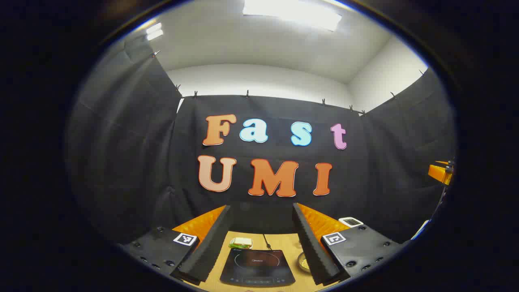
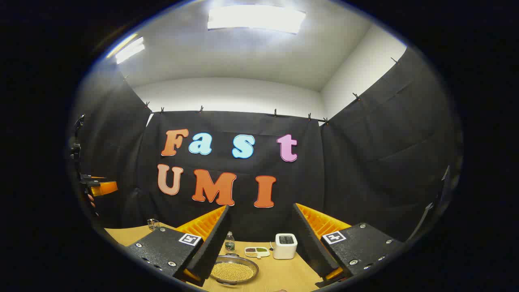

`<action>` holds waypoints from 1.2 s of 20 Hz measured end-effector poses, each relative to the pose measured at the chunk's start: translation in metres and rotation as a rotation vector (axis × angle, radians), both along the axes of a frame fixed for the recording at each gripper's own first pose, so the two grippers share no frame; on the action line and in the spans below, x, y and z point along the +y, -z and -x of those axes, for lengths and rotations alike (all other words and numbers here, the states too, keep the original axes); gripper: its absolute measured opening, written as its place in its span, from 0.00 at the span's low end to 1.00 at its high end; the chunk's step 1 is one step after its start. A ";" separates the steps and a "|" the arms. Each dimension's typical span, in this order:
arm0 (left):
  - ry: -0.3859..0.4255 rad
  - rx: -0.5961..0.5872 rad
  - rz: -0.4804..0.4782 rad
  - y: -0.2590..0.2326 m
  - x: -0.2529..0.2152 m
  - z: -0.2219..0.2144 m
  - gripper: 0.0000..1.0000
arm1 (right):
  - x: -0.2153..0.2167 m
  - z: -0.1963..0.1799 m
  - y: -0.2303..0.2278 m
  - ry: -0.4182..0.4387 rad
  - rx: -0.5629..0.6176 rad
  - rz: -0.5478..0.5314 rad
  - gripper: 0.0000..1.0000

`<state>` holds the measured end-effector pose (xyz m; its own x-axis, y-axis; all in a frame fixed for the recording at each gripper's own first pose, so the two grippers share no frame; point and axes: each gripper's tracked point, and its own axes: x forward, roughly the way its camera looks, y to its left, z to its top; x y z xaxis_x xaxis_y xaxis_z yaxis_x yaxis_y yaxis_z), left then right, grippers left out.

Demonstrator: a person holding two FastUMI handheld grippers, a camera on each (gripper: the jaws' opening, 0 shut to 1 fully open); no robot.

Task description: First push the handle of the pot to place it horizontally, then grasp the pot with both hands and set it on the induction cooktop.

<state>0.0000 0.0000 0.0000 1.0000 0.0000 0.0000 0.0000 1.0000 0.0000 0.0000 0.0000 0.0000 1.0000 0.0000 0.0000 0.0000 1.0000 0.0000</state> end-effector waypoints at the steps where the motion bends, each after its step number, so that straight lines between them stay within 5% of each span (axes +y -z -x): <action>1: 0.011 0.002 0.015 0.003 -0.003 0.000 0.96 | 0.001 0.001 0.001 -0.004 0.002 0.001 0.93; 17: 0.033 0.033 0.045 0.039 0.001 -0.046 0.97 | 0.018 -0.052 0.025 -0.039 0.025 0.037 0.93; 24: -0.001 -0.007 0.014 0.041 0.019 -0.059 0.96 | 0.031 -0.075 0.044 -0.070 0.028 -0.038 0.93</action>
